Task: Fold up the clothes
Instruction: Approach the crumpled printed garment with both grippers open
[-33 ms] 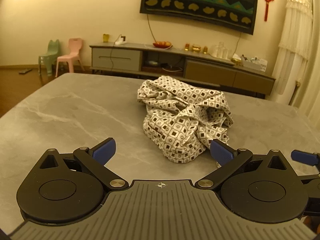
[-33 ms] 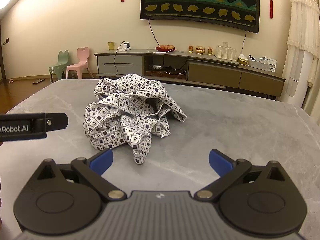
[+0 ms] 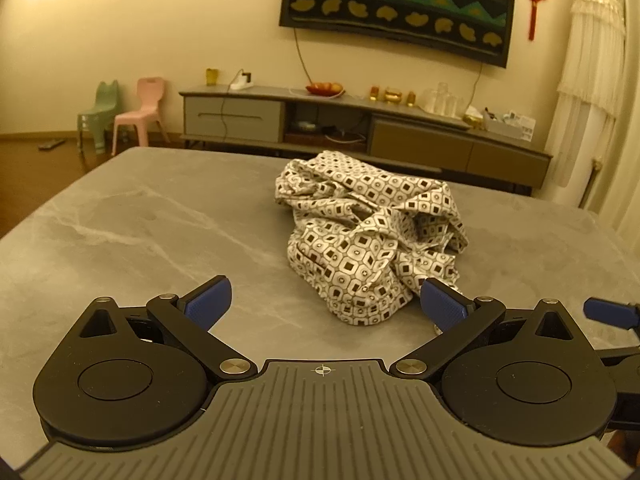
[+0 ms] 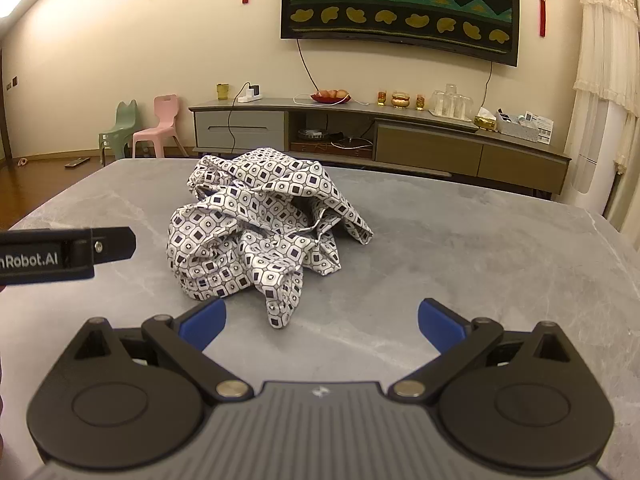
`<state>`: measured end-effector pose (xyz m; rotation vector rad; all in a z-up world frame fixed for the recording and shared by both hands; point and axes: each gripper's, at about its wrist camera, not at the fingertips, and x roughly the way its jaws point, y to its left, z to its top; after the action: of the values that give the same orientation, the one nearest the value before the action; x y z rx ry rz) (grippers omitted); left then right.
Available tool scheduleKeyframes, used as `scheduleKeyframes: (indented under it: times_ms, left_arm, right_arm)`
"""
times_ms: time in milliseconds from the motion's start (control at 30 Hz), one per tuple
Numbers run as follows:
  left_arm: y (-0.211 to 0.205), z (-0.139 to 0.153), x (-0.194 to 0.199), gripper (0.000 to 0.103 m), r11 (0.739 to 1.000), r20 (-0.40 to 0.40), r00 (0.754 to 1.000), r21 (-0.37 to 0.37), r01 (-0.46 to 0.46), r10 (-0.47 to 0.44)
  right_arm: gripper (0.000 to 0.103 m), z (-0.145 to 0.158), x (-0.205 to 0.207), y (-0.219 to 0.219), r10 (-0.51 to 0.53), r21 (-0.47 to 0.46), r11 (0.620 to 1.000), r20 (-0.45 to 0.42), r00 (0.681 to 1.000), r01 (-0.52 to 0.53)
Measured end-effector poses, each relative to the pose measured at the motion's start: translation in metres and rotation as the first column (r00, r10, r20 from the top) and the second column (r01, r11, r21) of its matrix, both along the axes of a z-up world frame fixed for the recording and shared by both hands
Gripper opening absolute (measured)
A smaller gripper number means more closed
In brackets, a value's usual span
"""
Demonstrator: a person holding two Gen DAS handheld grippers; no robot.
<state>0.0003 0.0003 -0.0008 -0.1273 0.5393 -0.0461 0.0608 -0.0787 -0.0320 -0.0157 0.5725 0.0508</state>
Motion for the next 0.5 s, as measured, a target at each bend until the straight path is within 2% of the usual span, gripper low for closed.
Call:
scheduleKeyframes:
  times_ms: [133, 233, 500]
  left_arm:
    - [0.001, -0.002, 0.001, 0.09, 1.0, -0.004, 1.0, 0.025, 0.006, -0.006]
    - [-0.005, -0.005, 0.001, 0.09, 0.997, -0.019, 1.0, 0.073, 0.0, 0.002]
    - [-0.005, -0.011, 0.009, 0.09, 0.996, -0.092, 0.996, 0.093, -0.013, 0.022]
  right_arm:
    - [0.103, -0.001, 0.001, 0.001, 0.004, 0.001, 1.0, 0.0, 1.0, -0.004]
    - [0.103, -0.001, -0.001, 0.002, 0.007, -0.011, 1.0, 0.0, 1.0, -0.007]
    - [0.103, -0.004, 0.0, 0.005, 0.013, -0.029, 0.999, -0.003, 1.0, -0.013]
